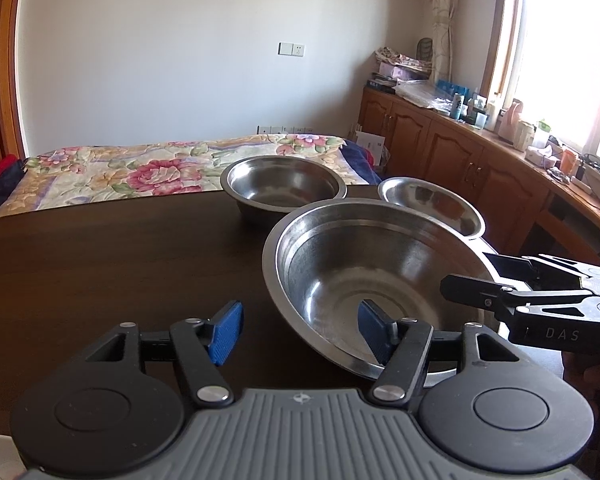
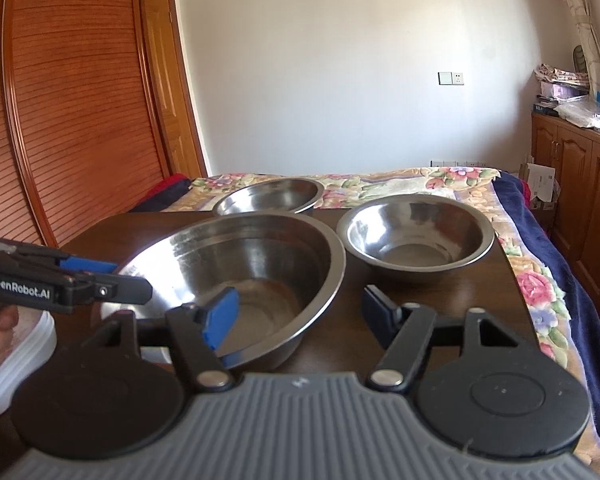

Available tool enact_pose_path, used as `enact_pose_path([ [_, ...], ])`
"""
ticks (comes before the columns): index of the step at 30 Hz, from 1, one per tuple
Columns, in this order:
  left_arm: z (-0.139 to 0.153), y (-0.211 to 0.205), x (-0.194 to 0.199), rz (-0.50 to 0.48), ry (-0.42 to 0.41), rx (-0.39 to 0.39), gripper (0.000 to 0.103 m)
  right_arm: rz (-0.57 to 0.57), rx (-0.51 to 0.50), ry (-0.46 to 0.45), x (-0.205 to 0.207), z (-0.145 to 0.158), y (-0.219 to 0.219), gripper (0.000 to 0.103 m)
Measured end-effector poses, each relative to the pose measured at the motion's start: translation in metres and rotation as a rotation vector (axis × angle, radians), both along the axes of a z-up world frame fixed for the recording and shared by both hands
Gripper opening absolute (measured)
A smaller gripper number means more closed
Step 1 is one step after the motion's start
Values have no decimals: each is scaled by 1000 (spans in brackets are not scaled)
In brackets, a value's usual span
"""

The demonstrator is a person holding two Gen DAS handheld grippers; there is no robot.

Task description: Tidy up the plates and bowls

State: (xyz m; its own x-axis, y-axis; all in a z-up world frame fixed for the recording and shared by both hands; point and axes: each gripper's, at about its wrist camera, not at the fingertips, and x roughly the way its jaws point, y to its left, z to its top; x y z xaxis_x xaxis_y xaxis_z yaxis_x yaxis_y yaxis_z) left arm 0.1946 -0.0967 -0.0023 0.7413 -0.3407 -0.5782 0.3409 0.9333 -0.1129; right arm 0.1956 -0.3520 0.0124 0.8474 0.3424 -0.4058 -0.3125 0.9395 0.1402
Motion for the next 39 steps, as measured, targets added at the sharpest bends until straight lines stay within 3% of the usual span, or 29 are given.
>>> enact_pose_path([
  [7,-4,-2,5,2,11,11,49,14,-4,-14,1,-2,3,67],
  [14,0,-1,4,-1,-1,9,30,24,-4,-26,-1,-1,3,46],
  [24,6,0,-5,3,-22,15,30,6,-23,-44,-9,4,6,36],
  [39,15,15,-39,-21,-30,2,30,-6,-22,-41,-36,12,17,36],
])
